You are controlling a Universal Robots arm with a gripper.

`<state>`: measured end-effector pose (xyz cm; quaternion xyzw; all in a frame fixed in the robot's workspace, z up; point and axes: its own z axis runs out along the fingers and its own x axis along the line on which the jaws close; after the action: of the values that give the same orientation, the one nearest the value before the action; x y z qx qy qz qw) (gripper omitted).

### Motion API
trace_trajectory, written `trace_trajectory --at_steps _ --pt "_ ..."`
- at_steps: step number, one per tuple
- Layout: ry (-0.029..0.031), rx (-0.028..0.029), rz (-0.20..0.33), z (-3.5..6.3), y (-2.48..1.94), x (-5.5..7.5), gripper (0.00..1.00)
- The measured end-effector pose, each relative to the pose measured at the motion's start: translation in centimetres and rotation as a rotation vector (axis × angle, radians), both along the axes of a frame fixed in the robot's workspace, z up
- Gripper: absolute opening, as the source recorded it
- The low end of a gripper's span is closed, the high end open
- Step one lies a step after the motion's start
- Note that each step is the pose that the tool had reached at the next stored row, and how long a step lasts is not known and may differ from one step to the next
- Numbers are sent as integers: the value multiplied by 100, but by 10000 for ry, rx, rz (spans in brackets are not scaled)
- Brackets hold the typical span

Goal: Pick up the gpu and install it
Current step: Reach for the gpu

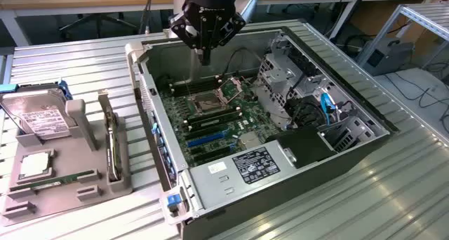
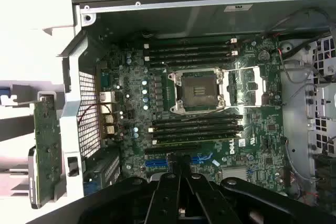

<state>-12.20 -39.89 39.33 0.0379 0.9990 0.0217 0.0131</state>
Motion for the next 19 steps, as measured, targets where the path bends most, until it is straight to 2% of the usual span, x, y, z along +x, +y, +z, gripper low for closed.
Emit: trace_trajectory --at_steps 19 --pt "1 -1 -1 1 0 -136 11"
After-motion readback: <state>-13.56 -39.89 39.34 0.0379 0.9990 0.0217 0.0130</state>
